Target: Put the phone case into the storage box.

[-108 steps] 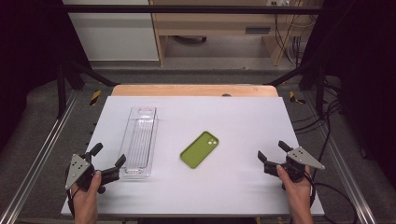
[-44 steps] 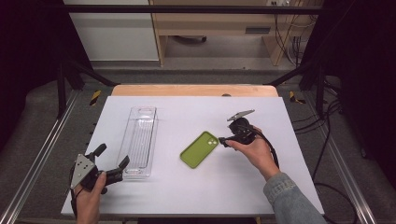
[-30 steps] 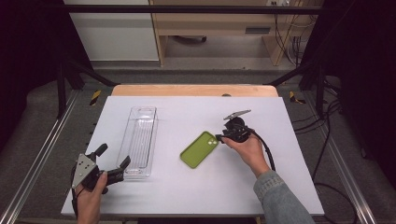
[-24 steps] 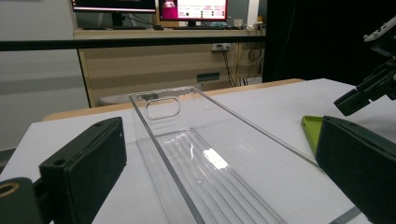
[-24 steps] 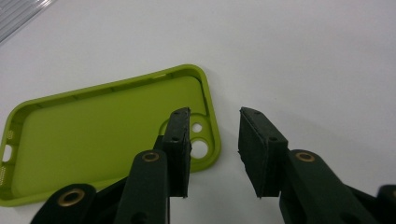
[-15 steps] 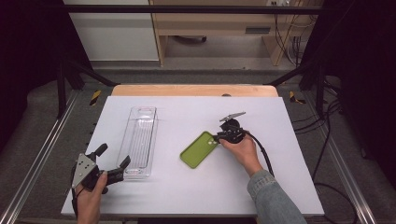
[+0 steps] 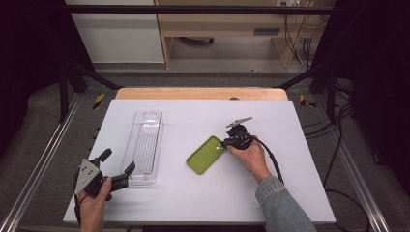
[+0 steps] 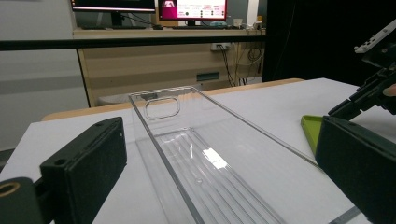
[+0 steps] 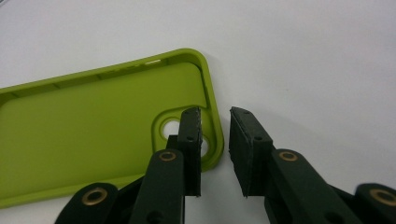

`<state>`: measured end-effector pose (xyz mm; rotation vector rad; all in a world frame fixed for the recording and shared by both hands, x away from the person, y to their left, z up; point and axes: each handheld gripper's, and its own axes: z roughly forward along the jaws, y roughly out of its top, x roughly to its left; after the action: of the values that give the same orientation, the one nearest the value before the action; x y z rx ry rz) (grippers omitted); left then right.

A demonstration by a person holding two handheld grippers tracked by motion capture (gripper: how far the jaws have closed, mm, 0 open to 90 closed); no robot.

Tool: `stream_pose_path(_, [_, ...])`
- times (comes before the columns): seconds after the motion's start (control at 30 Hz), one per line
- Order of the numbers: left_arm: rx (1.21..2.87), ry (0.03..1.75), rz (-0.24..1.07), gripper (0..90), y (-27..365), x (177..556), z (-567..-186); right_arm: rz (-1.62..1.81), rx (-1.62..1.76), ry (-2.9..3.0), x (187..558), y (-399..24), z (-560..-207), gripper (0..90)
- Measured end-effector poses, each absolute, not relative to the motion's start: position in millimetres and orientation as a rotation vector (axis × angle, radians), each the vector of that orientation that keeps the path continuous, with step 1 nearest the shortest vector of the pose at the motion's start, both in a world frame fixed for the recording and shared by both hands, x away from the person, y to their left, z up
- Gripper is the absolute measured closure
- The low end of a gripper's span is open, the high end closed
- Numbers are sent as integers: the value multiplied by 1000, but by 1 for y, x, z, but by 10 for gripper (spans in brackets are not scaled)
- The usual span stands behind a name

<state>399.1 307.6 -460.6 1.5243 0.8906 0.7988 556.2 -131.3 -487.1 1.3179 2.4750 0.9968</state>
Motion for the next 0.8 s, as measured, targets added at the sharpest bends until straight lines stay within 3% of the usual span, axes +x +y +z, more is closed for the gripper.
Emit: stream_pose_path(0.8, [1522,897,798,16,308,399,-461,976,1280,2459,554,-128,-491,831])
